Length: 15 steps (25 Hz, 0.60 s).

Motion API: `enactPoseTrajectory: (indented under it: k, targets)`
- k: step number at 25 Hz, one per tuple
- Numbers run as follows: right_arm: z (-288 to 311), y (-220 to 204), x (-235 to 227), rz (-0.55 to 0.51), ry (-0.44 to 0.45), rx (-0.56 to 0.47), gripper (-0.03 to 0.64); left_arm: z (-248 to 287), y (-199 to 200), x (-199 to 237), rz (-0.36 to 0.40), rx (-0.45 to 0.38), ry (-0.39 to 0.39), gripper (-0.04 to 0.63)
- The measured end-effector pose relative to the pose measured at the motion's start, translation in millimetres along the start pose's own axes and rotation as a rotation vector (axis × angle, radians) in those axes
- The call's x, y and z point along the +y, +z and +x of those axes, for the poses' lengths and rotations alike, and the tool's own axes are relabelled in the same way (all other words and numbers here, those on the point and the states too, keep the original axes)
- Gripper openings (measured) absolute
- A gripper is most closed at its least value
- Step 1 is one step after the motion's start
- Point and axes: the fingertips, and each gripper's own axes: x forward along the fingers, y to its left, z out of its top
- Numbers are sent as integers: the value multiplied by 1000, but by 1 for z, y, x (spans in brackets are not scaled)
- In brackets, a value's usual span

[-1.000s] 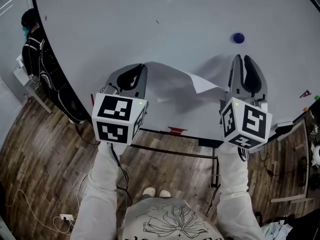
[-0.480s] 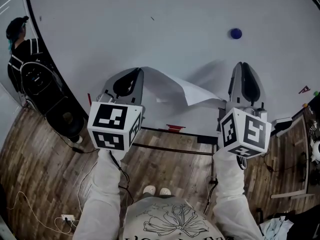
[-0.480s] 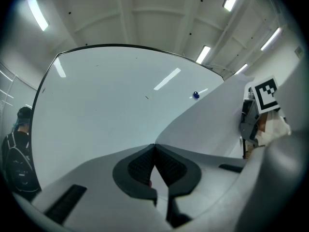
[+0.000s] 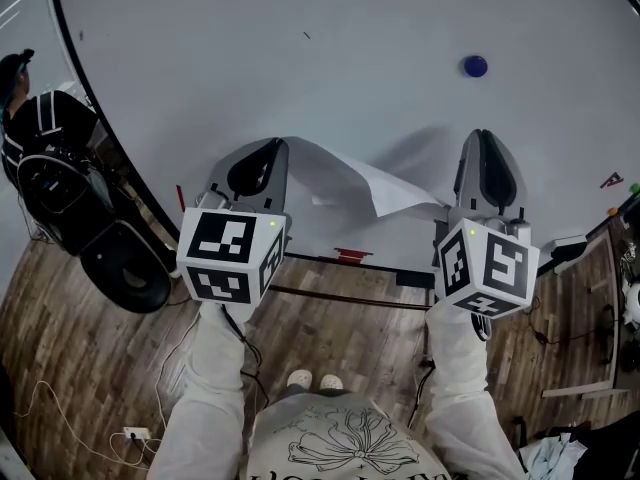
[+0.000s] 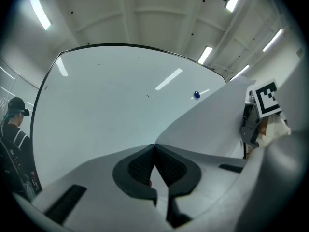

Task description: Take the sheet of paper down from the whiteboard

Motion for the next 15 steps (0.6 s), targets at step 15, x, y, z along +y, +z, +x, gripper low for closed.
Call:
enactPoseTrajectory:
  k: [15]
  targets:
    - [3,-6,3,7,7,15,31,2,-2,3,-12,-1,8,5]
